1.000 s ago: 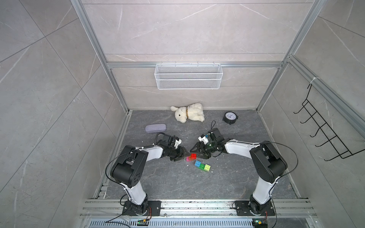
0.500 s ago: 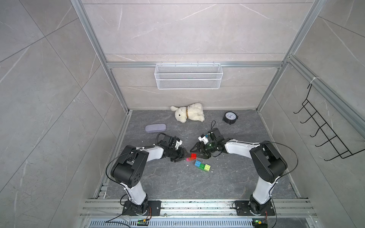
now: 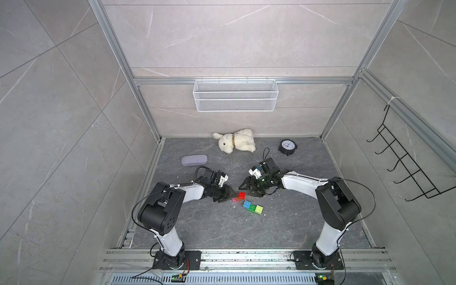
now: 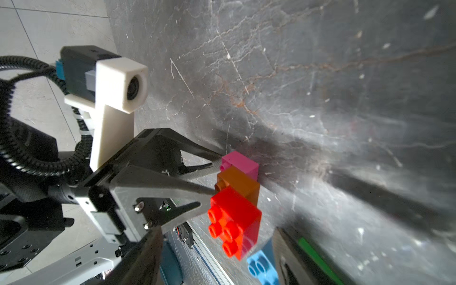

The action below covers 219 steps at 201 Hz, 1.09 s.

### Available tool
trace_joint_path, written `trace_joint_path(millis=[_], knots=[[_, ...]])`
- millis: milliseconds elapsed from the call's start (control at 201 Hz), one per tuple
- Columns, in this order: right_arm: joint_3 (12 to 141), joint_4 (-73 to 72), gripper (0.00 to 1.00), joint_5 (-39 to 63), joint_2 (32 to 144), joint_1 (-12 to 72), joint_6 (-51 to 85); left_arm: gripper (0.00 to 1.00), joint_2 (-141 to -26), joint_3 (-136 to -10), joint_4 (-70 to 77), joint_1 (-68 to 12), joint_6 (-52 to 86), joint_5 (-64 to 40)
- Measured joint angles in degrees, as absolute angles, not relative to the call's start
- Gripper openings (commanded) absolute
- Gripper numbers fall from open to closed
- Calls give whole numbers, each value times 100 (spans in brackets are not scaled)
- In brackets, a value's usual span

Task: Assemble the letter y with lego
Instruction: Adjust the lego brick at the center of the board.

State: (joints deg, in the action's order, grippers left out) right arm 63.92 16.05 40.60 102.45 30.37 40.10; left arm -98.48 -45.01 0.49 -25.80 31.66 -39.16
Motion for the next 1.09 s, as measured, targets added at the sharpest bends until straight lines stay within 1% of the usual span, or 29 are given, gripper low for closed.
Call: trace_joint_path(millis=[289,582,766,1090], knots=[[6663,2888,72,3124,9620,3041,2799,49,-9795,-4501,27,-2589,3035,-3795],[6663,3695,72,2003,9301,3173,1385,48,-9736,-4449,14,-2467,2904,-3741],[6665,3986,72,1479,9201,3548,515,48,-9708,-4421,5,-2373,2834,-3750],[6665,4307,69,834,9209,4401,-475,48,-9708,-4418,8,-2362,2834,-3763]])
